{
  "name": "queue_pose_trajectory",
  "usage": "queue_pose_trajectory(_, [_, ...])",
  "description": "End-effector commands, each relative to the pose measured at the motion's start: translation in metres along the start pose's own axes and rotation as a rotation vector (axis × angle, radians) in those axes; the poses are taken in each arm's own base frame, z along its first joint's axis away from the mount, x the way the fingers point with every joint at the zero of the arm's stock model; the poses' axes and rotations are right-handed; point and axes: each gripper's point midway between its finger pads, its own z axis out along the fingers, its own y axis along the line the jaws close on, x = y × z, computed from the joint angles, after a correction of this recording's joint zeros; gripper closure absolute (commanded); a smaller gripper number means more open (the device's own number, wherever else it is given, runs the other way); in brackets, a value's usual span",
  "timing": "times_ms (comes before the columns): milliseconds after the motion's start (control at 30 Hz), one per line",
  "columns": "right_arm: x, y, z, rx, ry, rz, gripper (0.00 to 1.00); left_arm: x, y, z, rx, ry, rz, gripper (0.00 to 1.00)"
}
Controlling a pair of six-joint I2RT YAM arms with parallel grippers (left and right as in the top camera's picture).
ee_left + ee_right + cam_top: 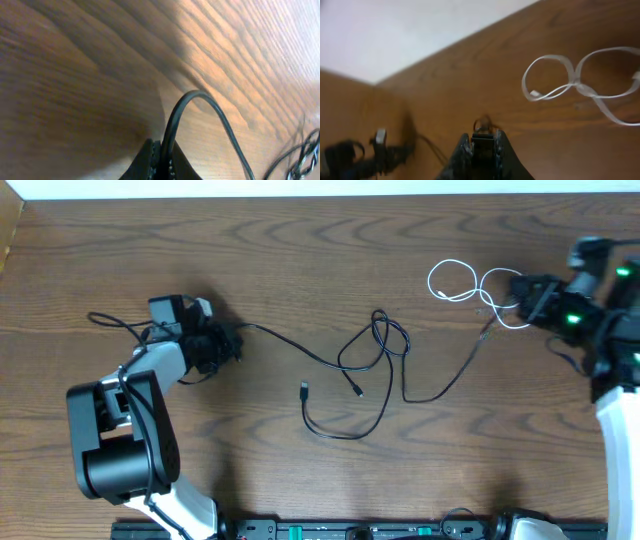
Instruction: Untangle cables
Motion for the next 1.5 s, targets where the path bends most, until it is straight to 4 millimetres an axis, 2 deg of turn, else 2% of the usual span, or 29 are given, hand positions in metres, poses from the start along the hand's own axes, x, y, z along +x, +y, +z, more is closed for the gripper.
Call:
queue_pose_trajectory(0, [0.017,0.014,0.020,-0.019,0.075,-0.094,0.99,-0.020,-0.035,-0.028,0.052,-0.068,0.120,0.93])
queue_pose_trajectory(100, [0.040,0.025,0.043,-0.049,0.162,-0.111,0.99,-0.022,-0.048,-0.048,0.062,-0.099,0.138,0.93])
queue_pose_trajectory(133, [0.051,0.030,0.054,-0.062,0.204,-0.124,0.99,-0.020,-0.055,-0.058,0.067,-0.105,0.145,0.92])
queue_pose_trajectory(200, [0.070,0.036,0.067,-0.075,0.270,-0.136,0.99,-0.010,-0.061,-0.064,0.065,-0.084,0.148,0.93])
queue_pose_trajectory(367, [0.110,0.042,0.091,-0.083,0.409,-0.137,0.99,0.011,-0.063,-0.059,0.051,-0.010,0.129,0.92])
queue_pose_trajectory(567, [0.153,0.037,0.111,-0.044,0.551,-0.135,0.98,0.034,-0.080,-0.047,0.046,0.051,0.182,0.92])
queue_pose_trajectory(700, [0.171,0.040,0.119,-0.047,0.603,-0.146,0.84,0.039,-0.081,-0.041,-0.012,0.042,0.212,0.92])
queue_pose_trajectory(833, [0.171,0.041,0.120,-0.052,0.603,-0.155,0.76,0.042,-0.085,-0.039,-0.013,0.046,0.222,0.91])
queue_pose_trajectory(933, [0.172,0.038,0.118,-0.048,0.610,-0.158,0.76,0.049,-0.090,-0.037,-0.006,0.063,0.234,0.91])
queue_pose_trajectory(1000, [0.176,0.036,0.115,-0.037,0.629,-0.158,0.80,0.056,-0.095,-0.034,-0.002,0.078,0.253,0.91])
queue_pose_trajectory(1067, [0.179,0.020,0.112,0.051,0.641,-0.164,0.82,0.060,-0.099,-0.032,-0.004,0.085,0.271,0.91])
queue_pose_trajectory(1200, [0.159,-0.001,0.122,0.177,0.544,-0.230,0.86,0.060,-0.098,-0.030,-0.033,0.072,0.287,0.92])
queue_pose_trajectory(1333, [0.130,-0.004,0.138,0.206,0.409,-0.229,0.69,0.064,-0.100,-0.029,-0.038,0.080,0.296,0.92])
queue_pose_trajectory(1400, [0.119,-0.003,0.145,0.195,0.358,-0.201,0.70,0.067,-0.101,-0.028,-0.039,0.089,0.309,0.92])
queue_pose_trajectory(1467, [0.121,0.000,0.147,0.171,0.366,-0.197,0.77,0.068,-0.101,-0.028,-0.038,0.090,0.314,0.92])
